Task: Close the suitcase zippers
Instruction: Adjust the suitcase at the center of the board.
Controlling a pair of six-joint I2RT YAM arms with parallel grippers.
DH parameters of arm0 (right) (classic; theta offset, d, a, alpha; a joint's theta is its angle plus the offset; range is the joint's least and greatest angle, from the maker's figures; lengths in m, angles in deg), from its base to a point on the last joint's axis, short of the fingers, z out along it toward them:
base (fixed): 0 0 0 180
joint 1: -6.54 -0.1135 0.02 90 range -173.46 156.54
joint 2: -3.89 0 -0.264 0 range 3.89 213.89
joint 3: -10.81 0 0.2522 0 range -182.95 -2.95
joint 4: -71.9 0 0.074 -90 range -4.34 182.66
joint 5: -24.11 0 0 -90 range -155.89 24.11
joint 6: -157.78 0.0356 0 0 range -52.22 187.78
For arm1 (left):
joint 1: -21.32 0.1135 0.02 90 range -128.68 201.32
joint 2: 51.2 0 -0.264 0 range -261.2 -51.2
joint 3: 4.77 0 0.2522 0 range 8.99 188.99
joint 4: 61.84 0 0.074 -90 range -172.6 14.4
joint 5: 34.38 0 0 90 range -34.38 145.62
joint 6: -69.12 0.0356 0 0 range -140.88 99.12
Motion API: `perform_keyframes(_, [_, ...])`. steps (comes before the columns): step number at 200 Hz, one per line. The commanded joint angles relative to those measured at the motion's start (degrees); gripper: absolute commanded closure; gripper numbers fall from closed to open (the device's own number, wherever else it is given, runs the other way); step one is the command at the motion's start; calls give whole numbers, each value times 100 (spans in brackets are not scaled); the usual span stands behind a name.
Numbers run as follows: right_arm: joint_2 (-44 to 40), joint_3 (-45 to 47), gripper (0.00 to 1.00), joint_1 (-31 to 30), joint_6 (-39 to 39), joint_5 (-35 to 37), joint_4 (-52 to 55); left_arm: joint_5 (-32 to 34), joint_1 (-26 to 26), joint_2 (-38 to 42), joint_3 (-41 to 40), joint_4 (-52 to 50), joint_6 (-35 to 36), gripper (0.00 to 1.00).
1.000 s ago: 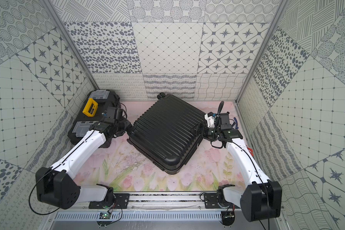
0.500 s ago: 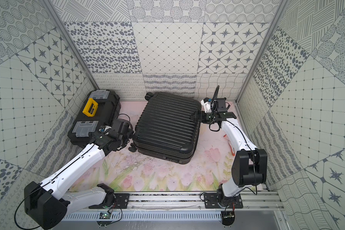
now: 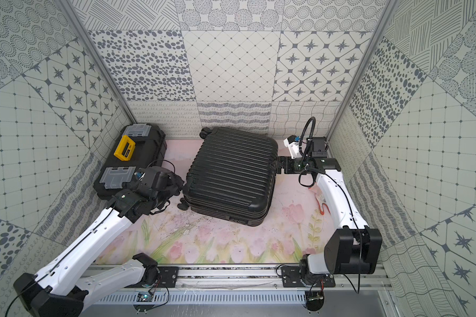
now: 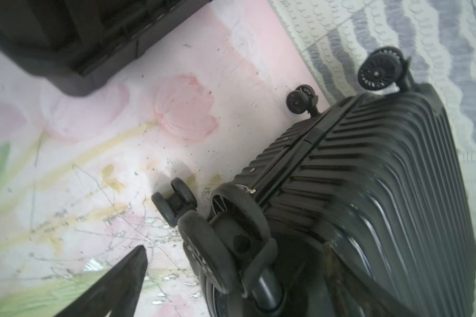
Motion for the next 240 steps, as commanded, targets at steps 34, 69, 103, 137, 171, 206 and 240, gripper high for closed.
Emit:
perform_keyframes(34, [-566, 399, 4, -9, -569, -225, 393, -2506, 448, 402, 1035, -1629, 8619, 1])
perform_keyframes(69, [-529, 316, 3, -4, -680, -245, 325, -4139, 1371, -288, 1963, -2866, 10242, 3])
perform_keyframes(103, [-449, 388, 3, -9, -853, -229, 362, -4528, 1689, -1197, 2687, -3621, 11831, 10])
perform_keyframes(137, [-489, 617, 2, -4, -1016, -112, 395, -4440, 1887, -1812, 3017, -3653, 12573, 16])
perform_keyframes(171, [-472, 773, 2, 14, -1113, 27, 388, -3864, 1882, -2063, 2816, -3222, 13089, 17])
perform_keyframes(206, [-412, 910, 2, 30, -1102, 59, 282, -3890, 1885, -2311, 2700, -3037, 13497, 18])
perform_keyframes(240, [-358, 970, 2, 66, -1113, 57, 251, -3754, 1881, -2545, 2656, -2987, 13749, 19])
